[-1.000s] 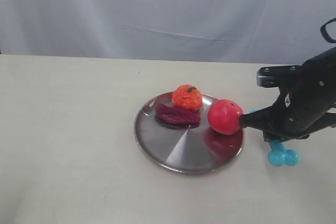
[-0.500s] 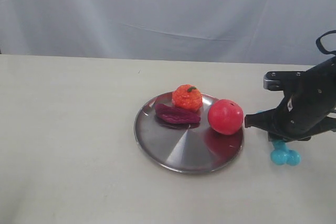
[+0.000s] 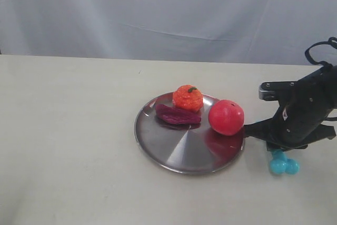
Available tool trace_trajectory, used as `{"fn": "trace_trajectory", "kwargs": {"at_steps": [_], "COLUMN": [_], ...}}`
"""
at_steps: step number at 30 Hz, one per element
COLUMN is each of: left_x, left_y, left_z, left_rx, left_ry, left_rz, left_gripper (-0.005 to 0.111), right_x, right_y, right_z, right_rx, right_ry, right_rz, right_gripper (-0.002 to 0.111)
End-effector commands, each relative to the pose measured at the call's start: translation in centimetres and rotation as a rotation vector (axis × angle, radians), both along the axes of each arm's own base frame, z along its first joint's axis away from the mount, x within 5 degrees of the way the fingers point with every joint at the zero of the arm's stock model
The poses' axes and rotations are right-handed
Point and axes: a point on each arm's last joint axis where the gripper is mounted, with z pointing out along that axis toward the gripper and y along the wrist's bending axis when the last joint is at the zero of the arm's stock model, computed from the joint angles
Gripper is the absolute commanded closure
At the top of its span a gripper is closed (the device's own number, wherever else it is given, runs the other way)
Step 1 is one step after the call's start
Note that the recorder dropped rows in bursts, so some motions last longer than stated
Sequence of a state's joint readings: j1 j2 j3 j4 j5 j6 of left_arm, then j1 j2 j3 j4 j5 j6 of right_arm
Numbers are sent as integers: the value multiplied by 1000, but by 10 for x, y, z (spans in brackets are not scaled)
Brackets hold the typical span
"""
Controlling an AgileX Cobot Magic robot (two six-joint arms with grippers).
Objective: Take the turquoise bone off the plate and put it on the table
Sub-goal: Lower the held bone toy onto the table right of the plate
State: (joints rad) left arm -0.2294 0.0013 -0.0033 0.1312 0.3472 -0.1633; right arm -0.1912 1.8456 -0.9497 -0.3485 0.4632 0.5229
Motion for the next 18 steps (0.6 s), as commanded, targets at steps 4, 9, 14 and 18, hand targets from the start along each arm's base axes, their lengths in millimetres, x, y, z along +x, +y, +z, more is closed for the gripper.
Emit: {"fn": "trace_trajectory", "kwargs": {"at_steps": [4, 9, 14, 18], "left_x": [0, 0, 0, 0], "left_y": [0, 0, 0, 0], "left_z": [-1, -1, -1, -1], "left_rx": [-2, -2, -2, 0], "left_ry": [2, 2, 2, 1], "left_rz": [-2, -2, -2, -2], "left_gripper": [107, 107, 107, 107], "right_x": [0, -1, -2, -2], "right_y": [-3, -3, -3, -2], "right_z": [1, 1, 0, -2], "right_rx": [-12, -14, -14, -10], "right_ry": [-4, 15, 26, 30], "right_rz": [7, 5, 3, 1], "right_gripper": [109, 109, 109, 109]}}
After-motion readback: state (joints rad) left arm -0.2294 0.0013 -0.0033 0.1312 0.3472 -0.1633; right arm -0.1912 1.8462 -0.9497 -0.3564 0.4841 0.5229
